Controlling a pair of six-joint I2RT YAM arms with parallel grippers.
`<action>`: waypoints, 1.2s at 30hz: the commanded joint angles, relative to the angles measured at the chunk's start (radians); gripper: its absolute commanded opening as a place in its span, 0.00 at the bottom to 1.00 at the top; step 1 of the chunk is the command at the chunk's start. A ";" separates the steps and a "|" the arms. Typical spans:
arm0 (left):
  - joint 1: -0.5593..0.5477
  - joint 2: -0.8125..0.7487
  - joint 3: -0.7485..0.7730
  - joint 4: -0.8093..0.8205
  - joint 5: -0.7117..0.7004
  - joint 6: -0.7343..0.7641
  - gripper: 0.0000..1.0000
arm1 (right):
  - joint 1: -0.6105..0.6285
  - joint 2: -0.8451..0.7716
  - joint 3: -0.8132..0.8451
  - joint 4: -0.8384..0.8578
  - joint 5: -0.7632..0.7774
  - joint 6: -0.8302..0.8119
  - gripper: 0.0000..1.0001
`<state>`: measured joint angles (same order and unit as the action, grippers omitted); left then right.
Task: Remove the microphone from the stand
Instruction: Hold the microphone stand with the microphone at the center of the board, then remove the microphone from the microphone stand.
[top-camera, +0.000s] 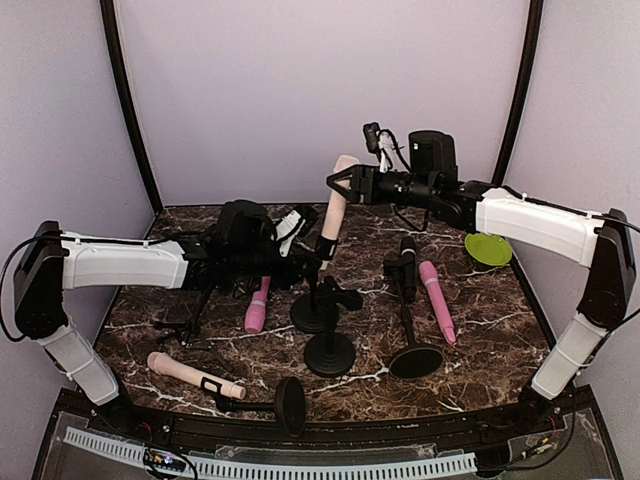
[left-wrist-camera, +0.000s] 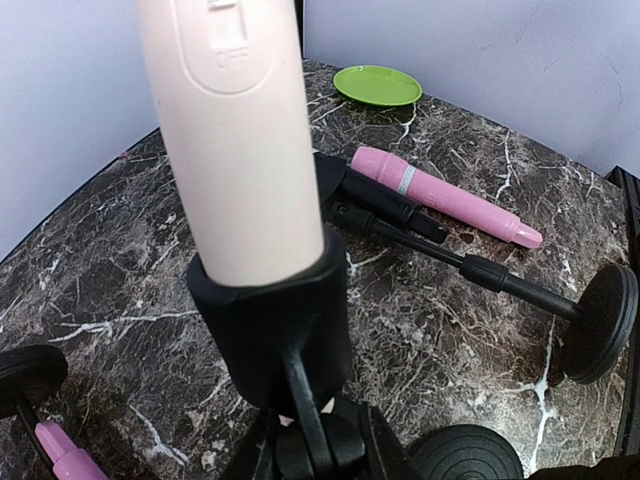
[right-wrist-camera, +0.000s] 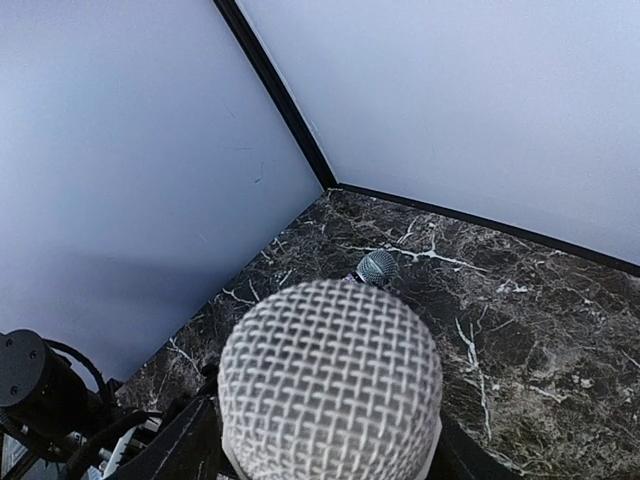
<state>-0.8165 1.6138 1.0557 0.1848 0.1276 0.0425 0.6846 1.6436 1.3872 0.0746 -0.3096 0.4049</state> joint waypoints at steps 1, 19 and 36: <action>0.002 -0.009 0.015 0.021 0.020 -0.007 0.15 | 0.000 -0.004 -0.007 0.096 0.035 0.034 0.67; 0.008 -0.023 -0.014 0.048 0.059 -0.038 0.00 | -0.007 -0.106 -0.131 0.284 0.030 0.008 0.09; 0.038 -0.010 -0.039 0.038 0.226 -0.014 0.00 | -0.011 -0.222 -0.262 0.418 -0.080 -0.027 0.09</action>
<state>-0.7948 1.6138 1.0344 0.2314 0.3050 0.0757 0.6785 1.4750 1.1332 0.3454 -0.3710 0.3363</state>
